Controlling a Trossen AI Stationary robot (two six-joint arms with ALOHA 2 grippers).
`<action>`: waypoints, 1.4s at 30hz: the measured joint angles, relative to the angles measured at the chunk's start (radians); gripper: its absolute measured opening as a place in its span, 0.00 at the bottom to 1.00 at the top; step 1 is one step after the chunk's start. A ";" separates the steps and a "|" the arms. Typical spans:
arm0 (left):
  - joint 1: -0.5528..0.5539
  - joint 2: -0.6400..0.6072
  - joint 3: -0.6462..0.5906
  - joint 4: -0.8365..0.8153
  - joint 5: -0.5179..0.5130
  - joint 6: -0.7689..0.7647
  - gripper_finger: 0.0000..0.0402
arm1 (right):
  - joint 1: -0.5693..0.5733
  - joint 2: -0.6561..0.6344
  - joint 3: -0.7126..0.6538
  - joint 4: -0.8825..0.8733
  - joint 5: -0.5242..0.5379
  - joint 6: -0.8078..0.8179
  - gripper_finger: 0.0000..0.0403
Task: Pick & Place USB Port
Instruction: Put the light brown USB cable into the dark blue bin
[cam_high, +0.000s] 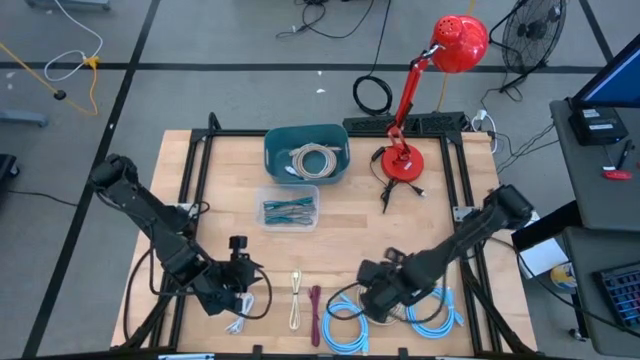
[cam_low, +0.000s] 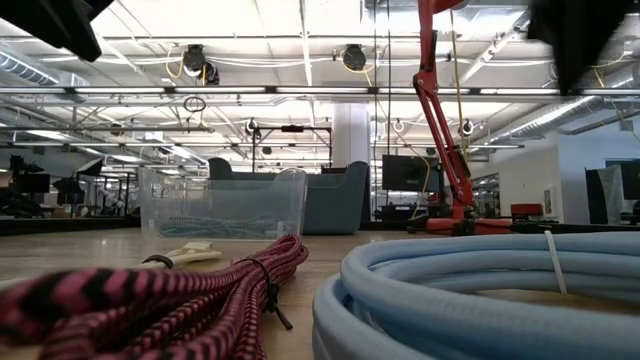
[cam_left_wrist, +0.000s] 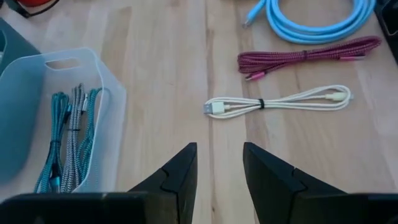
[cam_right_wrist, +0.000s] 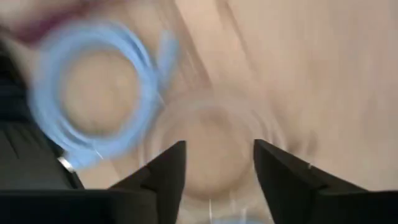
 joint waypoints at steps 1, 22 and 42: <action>0.000 0.000 0.000 0.003 0.001 -0.001 0.33 | 0.004 0.016 -0.008 -0.021 -0.042 0.059 0.48; -0.071 0.000 0.000 0.045 0.036 0.004 0.33 | 0.056 0.043 -0.242 0.019 -0.130 0.455 0.56; -0.123 0.000 0.000 0.075 0.026 0.015 0.33 | 0.006 0.040 -0.387 0.208 -0.133 0.397 0.20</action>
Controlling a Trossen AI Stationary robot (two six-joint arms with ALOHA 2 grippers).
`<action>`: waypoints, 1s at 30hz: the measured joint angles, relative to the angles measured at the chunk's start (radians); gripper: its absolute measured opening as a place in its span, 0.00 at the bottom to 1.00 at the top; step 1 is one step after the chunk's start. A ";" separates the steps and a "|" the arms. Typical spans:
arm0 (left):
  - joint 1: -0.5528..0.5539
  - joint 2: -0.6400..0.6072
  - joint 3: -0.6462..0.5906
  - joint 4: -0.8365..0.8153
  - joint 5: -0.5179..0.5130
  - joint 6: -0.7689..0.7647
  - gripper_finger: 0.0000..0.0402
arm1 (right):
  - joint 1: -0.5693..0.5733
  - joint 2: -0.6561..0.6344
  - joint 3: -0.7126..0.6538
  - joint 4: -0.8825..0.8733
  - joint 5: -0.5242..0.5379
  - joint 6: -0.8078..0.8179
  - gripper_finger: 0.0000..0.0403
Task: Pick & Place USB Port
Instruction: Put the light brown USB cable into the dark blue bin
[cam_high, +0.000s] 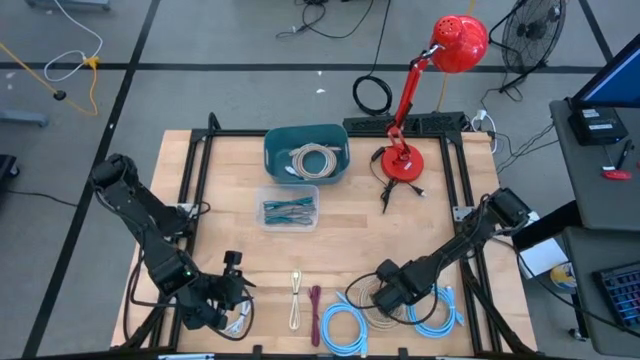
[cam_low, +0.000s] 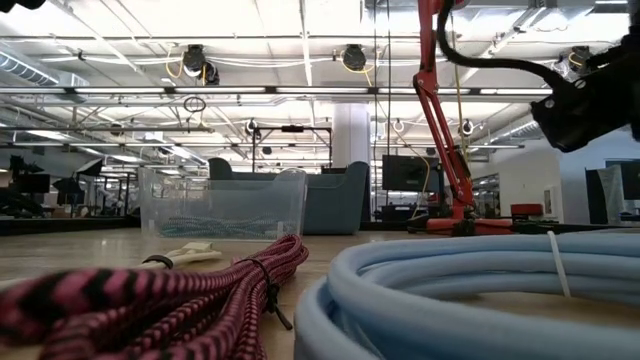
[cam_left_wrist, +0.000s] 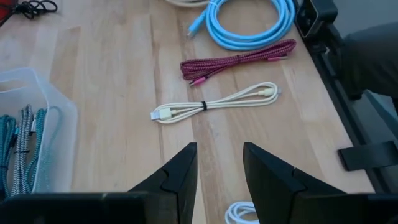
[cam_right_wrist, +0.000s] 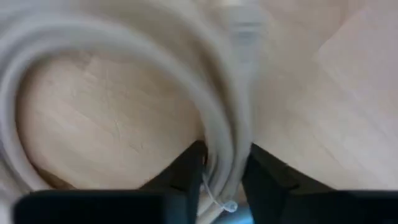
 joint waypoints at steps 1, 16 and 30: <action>0.000 0.000 0.000 -0.003 -0.004 0.000 0.33 | -0.010 0.001 0.006 -0.004 0.003 -0.028 0.16; 0.089 0.000 -0.030 -0.232 -0.271 -0.097 0.33 | -0.291 0.005 0.408 -0.278 0.588 -0.661 0.09; 0.232 -0.051 -0.095 -0.310 -0.193 -0.279 0.33 | -0.720 0.003 0.540 0.113 0.677 -1.395 0.09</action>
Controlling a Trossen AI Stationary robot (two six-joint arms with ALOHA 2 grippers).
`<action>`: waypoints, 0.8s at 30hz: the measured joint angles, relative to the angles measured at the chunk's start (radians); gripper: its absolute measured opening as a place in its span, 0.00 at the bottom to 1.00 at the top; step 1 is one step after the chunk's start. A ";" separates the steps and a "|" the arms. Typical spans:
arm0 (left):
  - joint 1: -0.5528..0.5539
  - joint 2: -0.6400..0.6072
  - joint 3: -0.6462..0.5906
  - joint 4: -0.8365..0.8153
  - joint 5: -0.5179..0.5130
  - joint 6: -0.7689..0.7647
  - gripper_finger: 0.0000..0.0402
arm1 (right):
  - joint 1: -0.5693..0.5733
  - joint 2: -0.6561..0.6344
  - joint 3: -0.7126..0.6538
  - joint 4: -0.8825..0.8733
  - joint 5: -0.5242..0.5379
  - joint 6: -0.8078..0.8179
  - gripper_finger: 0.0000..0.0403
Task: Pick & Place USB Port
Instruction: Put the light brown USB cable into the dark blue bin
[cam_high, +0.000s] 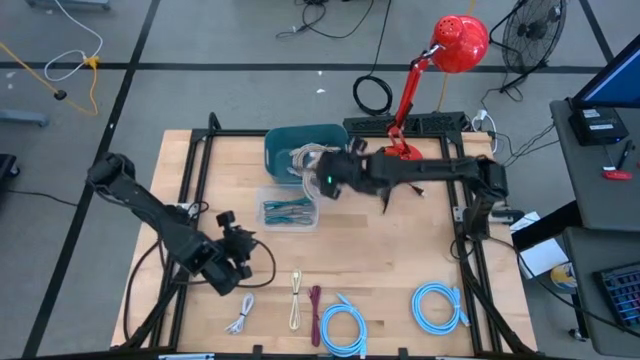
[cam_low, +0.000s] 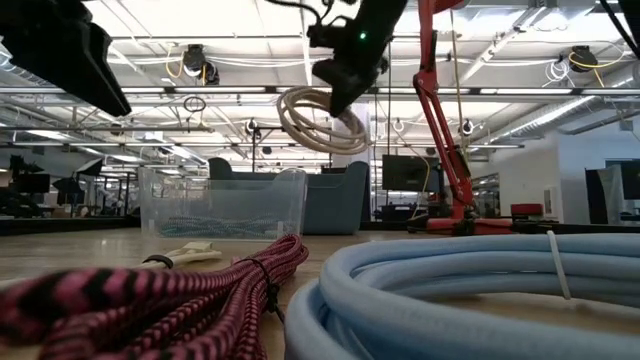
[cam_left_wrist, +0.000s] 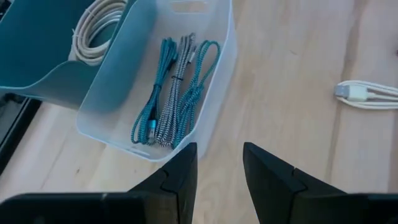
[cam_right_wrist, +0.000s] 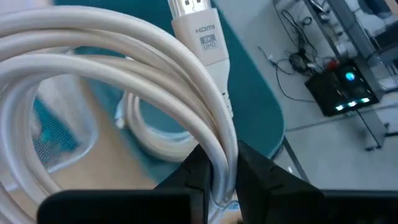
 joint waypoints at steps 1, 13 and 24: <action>-0.004 -0.008 0.000 -0.001 0.000 0.000 0.33 | -0.027 0.000 0.000 0.028 -0.022 -0.038 0.09; -0.075 -0.034 0.000 0.002 -0.100 -0.052 0.33 | -0.192 0.000 0.000 0.289 -0.177 -0.336 0.09; -0.032 -0.034 0.000 0.124 -0.130 0.004 0.33 | -0.198 0.025 0.003 0.408 -0.347 -0.416 0.09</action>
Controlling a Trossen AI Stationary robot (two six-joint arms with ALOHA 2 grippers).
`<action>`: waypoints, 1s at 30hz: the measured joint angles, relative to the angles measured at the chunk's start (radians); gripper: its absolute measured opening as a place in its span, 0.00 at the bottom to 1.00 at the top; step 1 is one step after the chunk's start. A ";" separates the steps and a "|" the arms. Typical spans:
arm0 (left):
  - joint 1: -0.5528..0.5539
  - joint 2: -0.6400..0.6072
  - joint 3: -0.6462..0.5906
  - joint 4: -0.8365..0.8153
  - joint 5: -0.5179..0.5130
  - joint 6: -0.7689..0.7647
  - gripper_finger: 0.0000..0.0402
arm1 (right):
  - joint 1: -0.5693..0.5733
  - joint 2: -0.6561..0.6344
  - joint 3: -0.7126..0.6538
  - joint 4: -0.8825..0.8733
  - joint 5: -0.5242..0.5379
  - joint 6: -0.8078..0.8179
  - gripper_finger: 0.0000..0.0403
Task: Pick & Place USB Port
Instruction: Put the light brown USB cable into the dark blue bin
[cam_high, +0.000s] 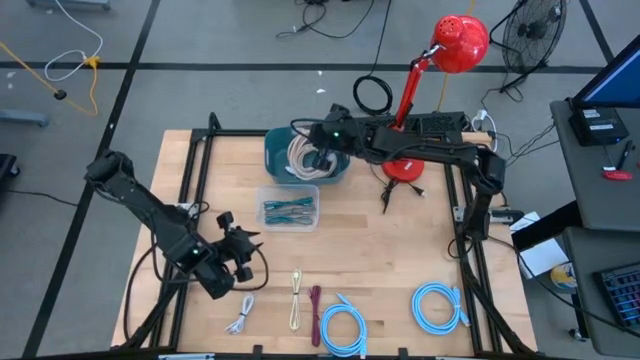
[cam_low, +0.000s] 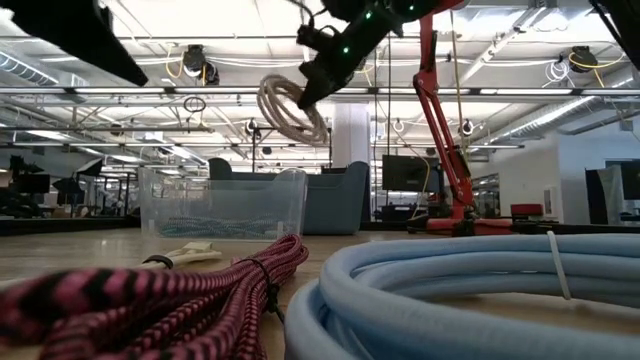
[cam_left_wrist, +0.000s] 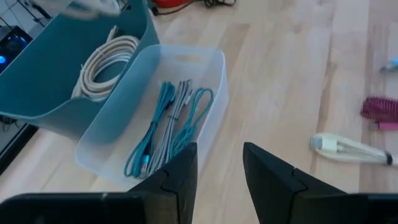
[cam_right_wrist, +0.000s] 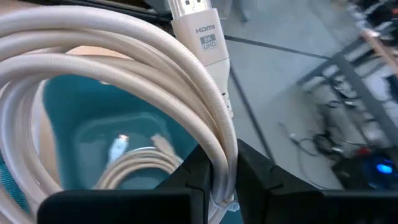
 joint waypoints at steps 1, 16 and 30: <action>0.010 0.000 0.000 0.018 0.001 0.016 0.33 | -0.003 0.011 0.000 -0.007 -0.009 0.000 0.09; 0.058 0.000 0.000 0.100 0.072 0.095 0.33 | -0.012 0.311 0.257 -0.138 0.013 -0.099 0.09; -0.003 0.000 0.000 0.095 0.078 0.069 0.33 | -0.072 0.353 0.291 -0.107 -0.075 -0.066 0.09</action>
